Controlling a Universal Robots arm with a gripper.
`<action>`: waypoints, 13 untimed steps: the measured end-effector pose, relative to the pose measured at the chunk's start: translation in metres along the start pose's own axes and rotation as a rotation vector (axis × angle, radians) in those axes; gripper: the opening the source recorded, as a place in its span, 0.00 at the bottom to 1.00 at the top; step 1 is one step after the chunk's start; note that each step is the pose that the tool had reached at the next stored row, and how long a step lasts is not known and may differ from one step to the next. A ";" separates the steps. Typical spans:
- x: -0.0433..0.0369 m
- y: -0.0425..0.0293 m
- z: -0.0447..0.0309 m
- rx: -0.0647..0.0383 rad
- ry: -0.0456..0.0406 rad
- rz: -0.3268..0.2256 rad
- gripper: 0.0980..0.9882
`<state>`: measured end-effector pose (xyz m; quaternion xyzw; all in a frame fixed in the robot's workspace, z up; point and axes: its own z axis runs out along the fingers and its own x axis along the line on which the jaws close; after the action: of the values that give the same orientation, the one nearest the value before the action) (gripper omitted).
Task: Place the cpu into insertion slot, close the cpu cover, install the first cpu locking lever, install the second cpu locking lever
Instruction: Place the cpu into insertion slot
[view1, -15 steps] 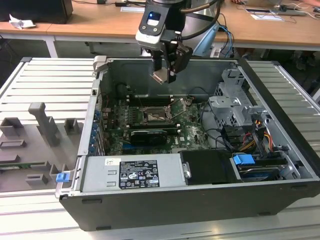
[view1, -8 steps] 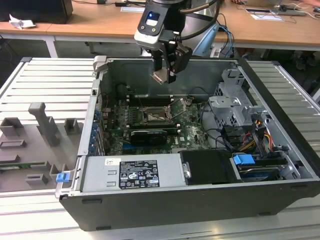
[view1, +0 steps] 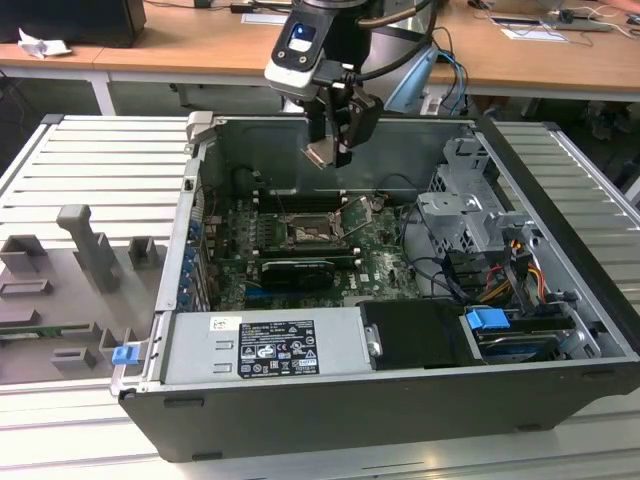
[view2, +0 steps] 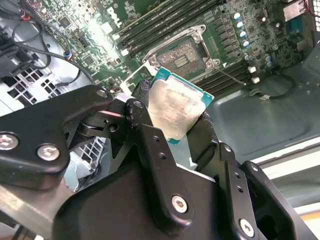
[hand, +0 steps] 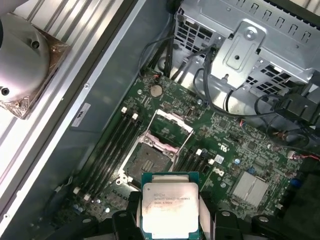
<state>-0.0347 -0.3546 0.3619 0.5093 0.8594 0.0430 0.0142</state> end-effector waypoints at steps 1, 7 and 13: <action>0.0000 0.0000 0.0001 0.000 -0.0014 0.014 0.50; 0.0000 -0.0001 0.0008 -0.002 -0.0092 0.099 0.50; -0.0001 -0.0002 0.0016 -0.003 -0.0146 0.162 0.50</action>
<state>-0.0347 -0.3546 0.3603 0.5773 0.8153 0.0415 0.0177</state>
